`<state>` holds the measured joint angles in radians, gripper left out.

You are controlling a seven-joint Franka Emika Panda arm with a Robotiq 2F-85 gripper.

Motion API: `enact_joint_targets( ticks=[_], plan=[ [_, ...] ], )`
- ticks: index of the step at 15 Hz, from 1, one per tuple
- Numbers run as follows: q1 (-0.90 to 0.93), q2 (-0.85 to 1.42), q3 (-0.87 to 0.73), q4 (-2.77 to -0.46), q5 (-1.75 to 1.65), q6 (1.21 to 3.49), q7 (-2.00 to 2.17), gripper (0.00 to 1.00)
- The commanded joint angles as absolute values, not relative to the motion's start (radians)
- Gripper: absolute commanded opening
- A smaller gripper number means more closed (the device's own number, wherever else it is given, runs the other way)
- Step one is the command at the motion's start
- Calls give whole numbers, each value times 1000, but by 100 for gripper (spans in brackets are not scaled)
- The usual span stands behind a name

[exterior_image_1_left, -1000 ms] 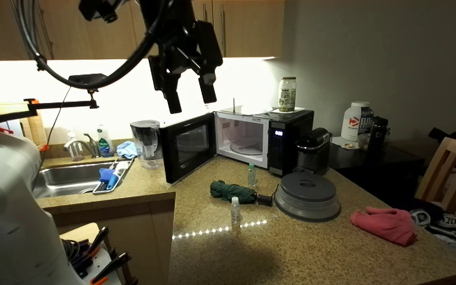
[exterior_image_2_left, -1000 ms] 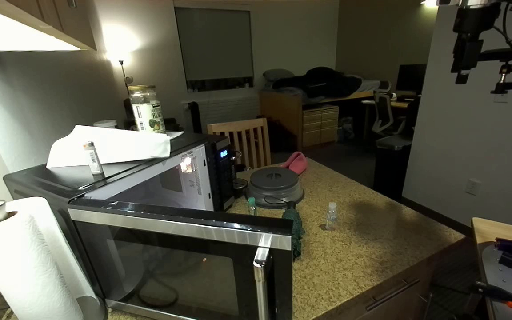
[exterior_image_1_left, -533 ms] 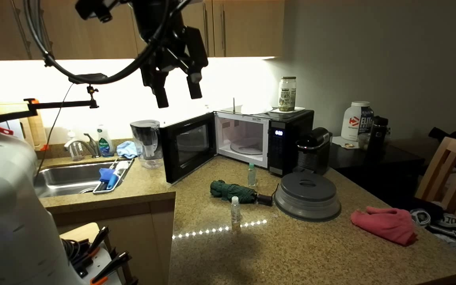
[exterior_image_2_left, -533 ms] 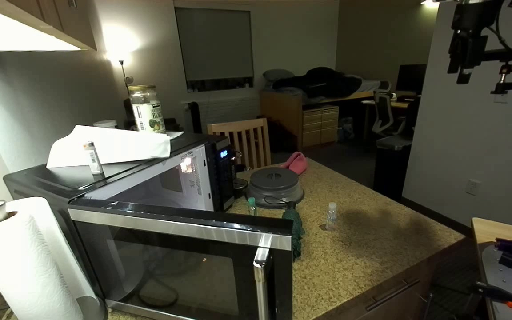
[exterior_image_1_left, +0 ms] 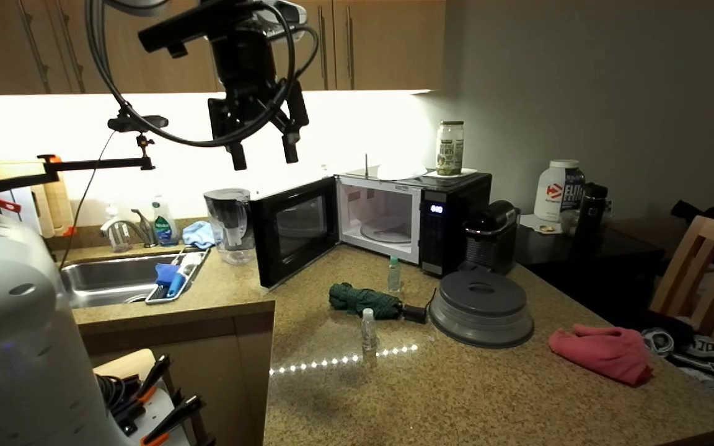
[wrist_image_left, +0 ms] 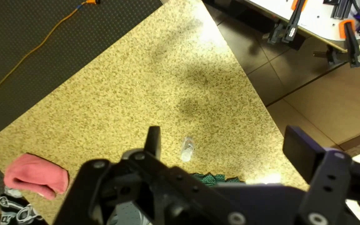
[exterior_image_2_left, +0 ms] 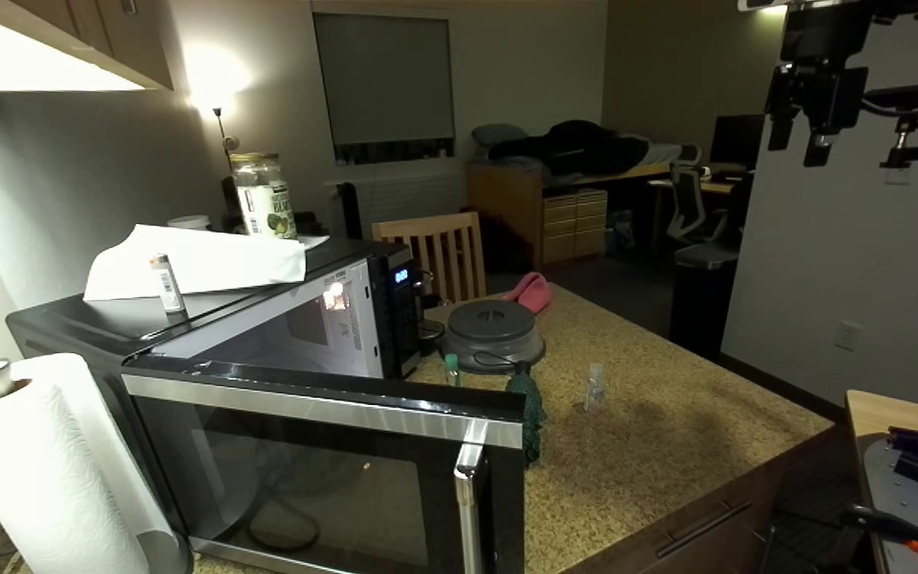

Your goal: Close the microwave door

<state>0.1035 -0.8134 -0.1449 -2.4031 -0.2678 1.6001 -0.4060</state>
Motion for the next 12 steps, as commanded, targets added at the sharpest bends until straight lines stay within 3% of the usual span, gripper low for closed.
enact_joint_targets(
  ticks=[1,12],
  plan=[
    [155,-772,-139,-2435,-236,1641,-460,100],
    [294,-735,-48,-2516,-195,1776,-493,100]
  ],
)
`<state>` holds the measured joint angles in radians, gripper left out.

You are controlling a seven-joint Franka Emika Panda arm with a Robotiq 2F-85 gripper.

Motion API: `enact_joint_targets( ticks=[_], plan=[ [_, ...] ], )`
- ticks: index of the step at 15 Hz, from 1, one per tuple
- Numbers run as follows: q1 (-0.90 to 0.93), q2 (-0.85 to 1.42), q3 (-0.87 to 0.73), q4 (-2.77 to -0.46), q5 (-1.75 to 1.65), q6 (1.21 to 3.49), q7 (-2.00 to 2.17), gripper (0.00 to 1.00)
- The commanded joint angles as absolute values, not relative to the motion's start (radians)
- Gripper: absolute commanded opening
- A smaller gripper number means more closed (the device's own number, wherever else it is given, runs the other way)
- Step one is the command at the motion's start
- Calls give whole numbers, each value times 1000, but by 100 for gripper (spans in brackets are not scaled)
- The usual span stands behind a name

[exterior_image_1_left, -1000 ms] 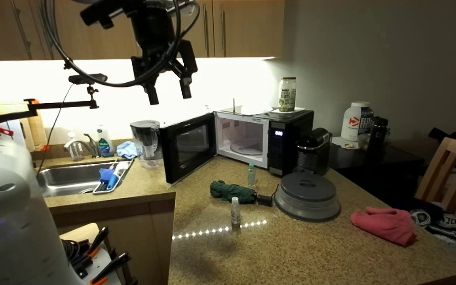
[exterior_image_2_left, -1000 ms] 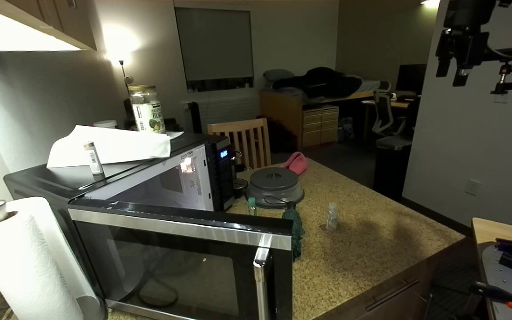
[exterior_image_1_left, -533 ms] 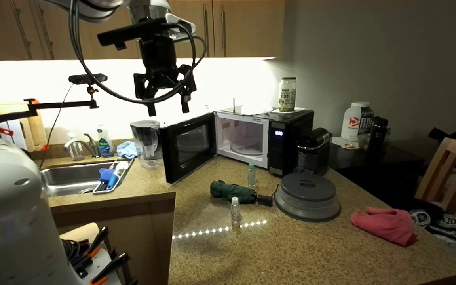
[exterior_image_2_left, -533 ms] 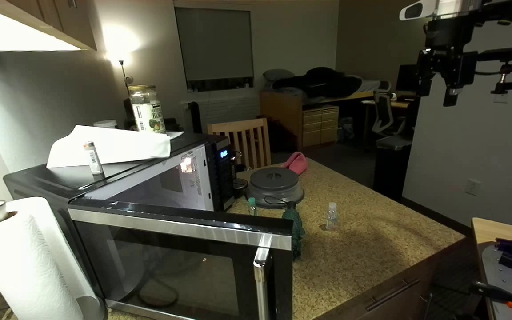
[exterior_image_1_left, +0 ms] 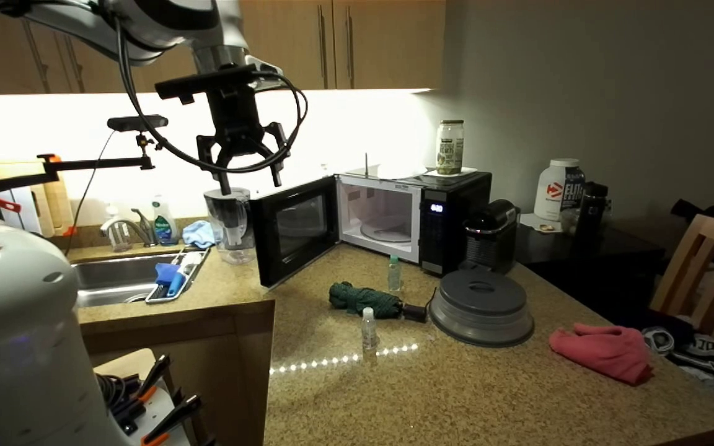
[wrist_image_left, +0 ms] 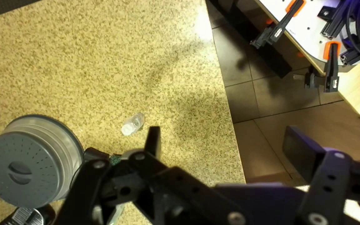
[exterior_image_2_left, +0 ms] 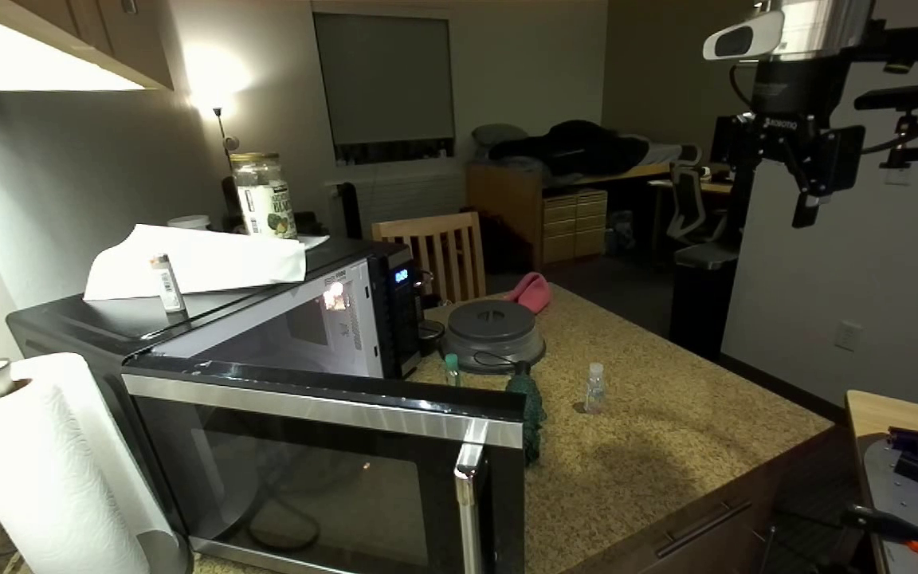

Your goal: Close the microwave door

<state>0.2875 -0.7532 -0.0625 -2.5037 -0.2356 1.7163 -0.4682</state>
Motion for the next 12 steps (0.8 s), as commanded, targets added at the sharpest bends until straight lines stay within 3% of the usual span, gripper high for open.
enact_joint_targets(
  ticks=[1,12],
  plan=[
    [298,-730,-44,-2518,-187,1800,-489,100],
    [329,-591,84,-2530,-143,2105,-441,100]
  ],
)
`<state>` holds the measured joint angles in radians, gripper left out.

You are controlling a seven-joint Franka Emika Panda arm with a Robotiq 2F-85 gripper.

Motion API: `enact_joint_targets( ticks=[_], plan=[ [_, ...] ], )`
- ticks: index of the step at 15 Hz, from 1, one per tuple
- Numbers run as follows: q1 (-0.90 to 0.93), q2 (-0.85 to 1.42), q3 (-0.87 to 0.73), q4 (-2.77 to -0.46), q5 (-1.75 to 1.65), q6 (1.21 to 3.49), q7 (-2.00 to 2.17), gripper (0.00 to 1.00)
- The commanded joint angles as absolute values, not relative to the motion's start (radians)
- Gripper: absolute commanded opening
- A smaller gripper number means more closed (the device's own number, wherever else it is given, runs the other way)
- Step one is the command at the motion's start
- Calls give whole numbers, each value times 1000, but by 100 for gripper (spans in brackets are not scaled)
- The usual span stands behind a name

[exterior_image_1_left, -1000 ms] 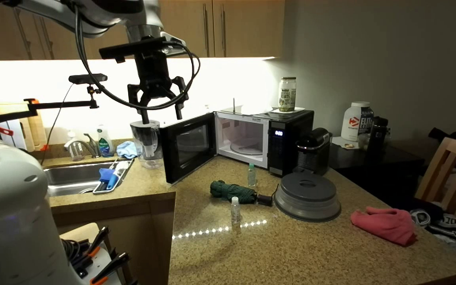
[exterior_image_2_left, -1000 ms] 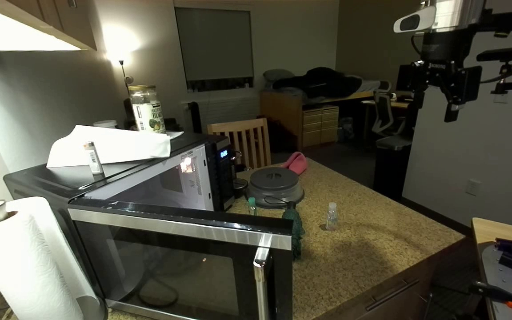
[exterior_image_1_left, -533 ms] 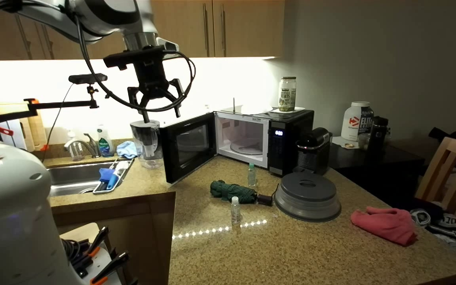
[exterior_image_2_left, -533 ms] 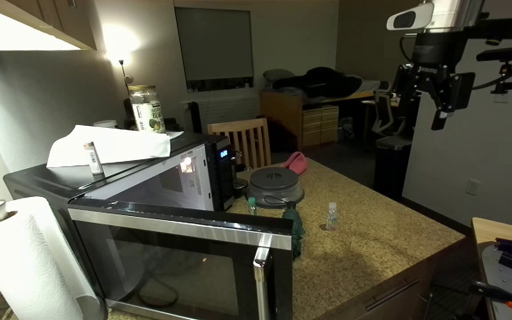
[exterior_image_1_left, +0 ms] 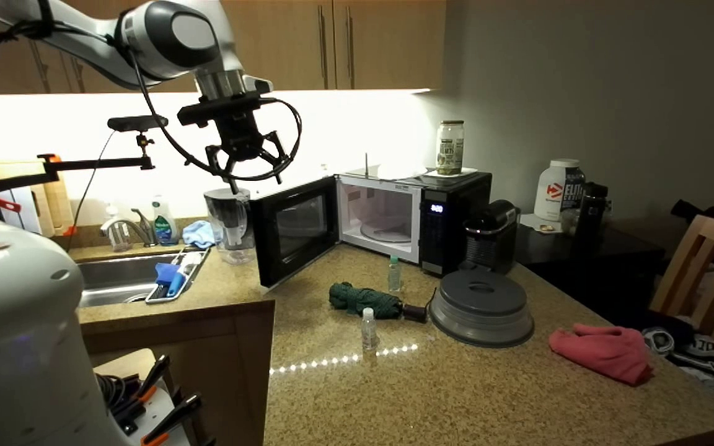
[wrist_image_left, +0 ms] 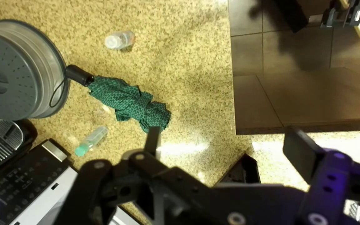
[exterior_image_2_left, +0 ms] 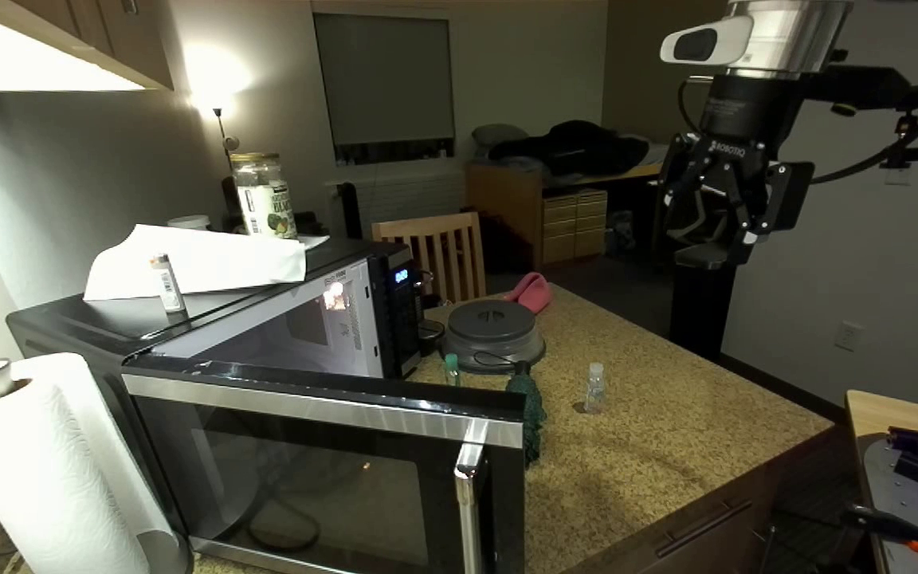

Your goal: Close the microwave door

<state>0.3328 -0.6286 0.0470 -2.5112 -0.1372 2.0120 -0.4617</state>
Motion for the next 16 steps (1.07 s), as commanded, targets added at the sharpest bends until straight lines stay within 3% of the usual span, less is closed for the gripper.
enact_joint_targets(
  ticks=[1,16],
  plan=[
    [330,-578,94,-2530,-142,2130,-441,100],
    [323,-524,103,-2516,-135,2177,-463,100]
  ],
)
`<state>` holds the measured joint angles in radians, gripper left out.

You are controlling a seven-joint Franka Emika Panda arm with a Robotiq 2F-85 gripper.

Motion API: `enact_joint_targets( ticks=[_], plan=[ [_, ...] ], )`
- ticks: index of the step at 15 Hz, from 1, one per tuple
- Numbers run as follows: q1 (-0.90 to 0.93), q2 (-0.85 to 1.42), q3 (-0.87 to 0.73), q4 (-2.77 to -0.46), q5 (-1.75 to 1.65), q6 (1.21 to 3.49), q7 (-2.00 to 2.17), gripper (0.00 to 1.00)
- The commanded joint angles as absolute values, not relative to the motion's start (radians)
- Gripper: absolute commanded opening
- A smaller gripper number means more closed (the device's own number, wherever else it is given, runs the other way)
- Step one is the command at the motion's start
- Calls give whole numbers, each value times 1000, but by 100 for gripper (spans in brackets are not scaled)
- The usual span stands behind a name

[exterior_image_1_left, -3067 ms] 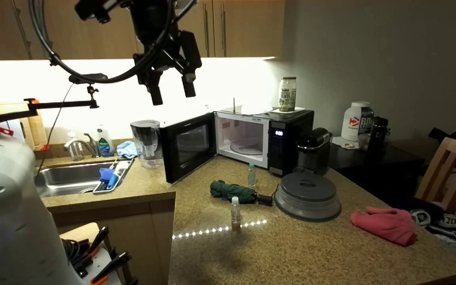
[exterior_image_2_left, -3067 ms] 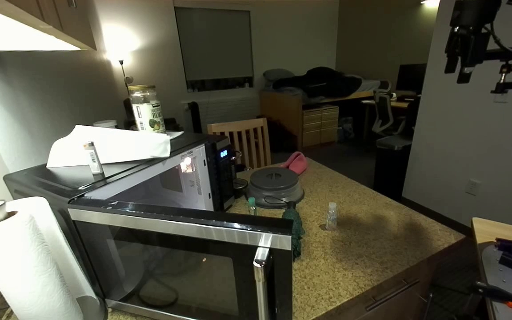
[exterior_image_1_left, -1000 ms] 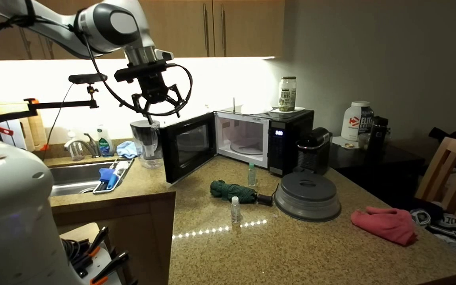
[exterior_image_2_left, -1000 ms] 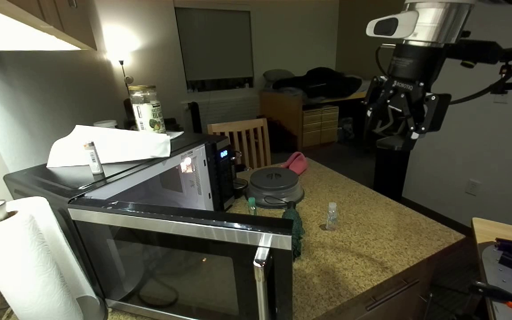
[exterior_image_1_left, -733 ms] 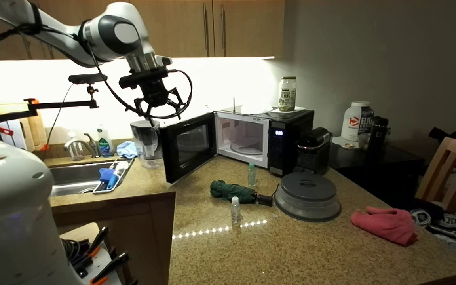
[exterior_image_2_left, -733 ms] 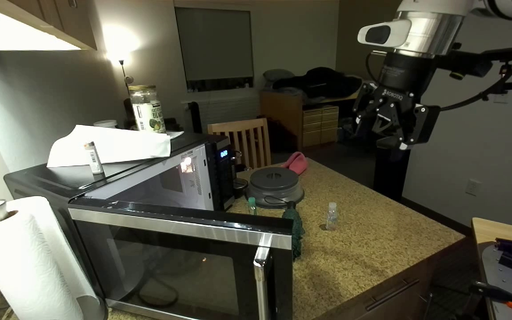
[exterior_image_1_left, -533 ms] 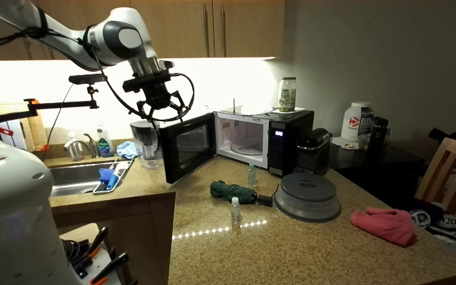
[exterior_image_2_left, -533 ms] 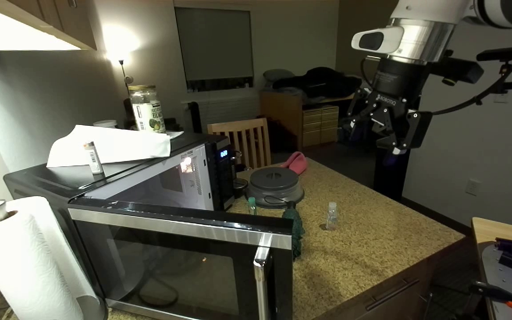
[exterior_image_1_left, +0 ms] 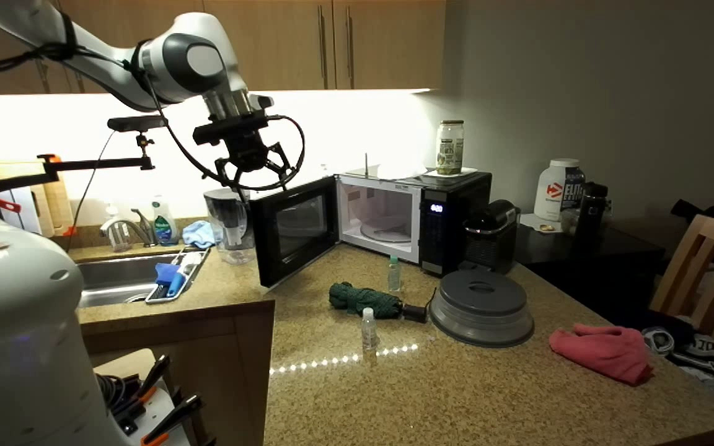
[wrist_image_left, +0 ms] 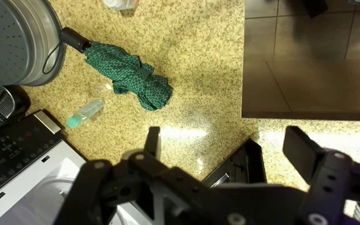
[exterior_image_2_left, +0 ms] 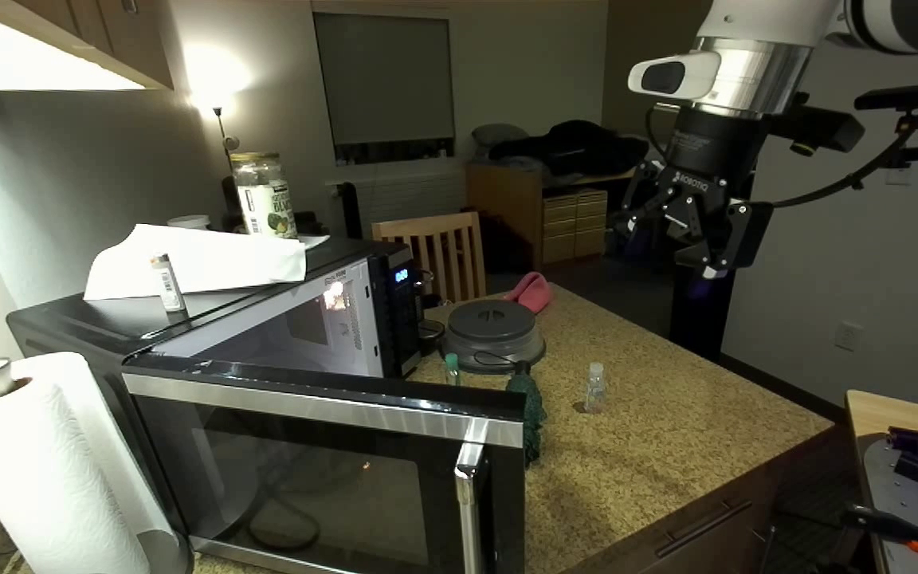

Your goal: Close the microwave door

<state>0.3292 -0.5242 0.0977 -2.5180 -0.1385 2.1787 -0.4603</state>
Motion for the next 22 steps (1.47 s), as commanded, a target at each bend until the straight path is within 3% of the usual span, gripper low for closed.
enact_joint_targets(
  ticks=[1,7,14,22],
  plan=[
    [323,-524,103,-2516,-135,2177,-463,100],
    [369,-487,128,-2508,-93,2202,-459,100],
    [501,-313,275,-2385,12,2270,-428,100],
    [485,-128,354,-2236,11,2298,-353,100]
  ],
)
